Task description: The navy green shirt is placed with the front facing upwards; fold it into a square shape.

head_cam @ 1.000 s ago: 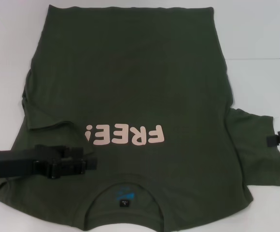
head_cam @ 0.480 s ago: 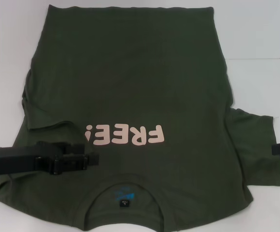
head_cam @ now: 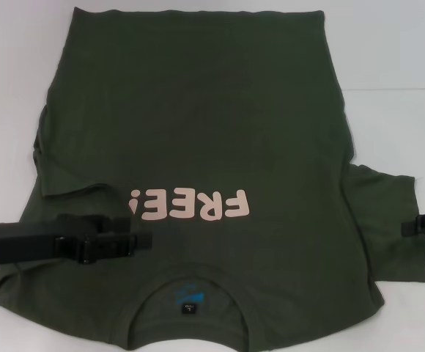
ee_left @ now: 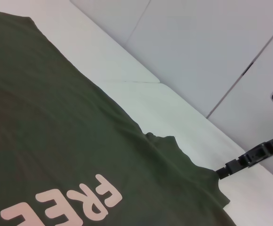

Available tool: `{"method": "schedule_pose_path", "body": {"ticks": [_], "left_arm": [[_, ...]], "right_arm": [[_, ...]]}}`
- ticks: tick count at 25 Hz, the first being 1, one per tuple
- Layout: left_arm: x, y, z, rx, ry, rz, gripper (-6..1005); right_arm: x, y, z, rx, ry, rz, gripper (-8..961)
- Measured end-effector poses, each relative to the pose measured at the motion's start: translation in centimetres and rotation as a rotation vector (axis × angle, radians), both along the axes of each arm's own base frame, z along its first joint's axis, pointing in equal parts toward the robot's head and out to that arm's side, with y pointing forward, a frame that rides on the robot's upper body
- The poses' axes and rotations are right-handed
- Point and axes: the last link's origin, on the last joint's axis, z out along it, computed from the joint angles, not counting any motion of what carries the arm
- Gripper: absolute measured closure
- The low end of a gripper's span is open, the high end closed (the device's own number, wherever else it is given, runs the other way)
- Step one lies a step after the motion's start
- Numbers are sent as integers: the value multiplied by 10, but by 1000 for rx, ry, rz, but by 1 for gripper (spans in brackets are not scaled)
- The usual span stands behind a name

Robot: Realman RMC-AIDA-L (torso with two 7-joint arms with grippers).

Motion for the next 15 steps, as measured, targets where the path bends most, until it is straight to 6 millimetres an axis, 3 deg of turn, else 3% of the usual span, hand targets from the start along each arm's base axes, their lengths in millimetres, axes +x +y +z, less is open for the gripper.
{"method": "schedule_pose_path", "body": {"ticks": [15], "left_arm": [[-2, 1, 1, 11, 2, 10, 294]], "right_arm": [[-4, 4, -9, -9, -16, 19, 13]]}}
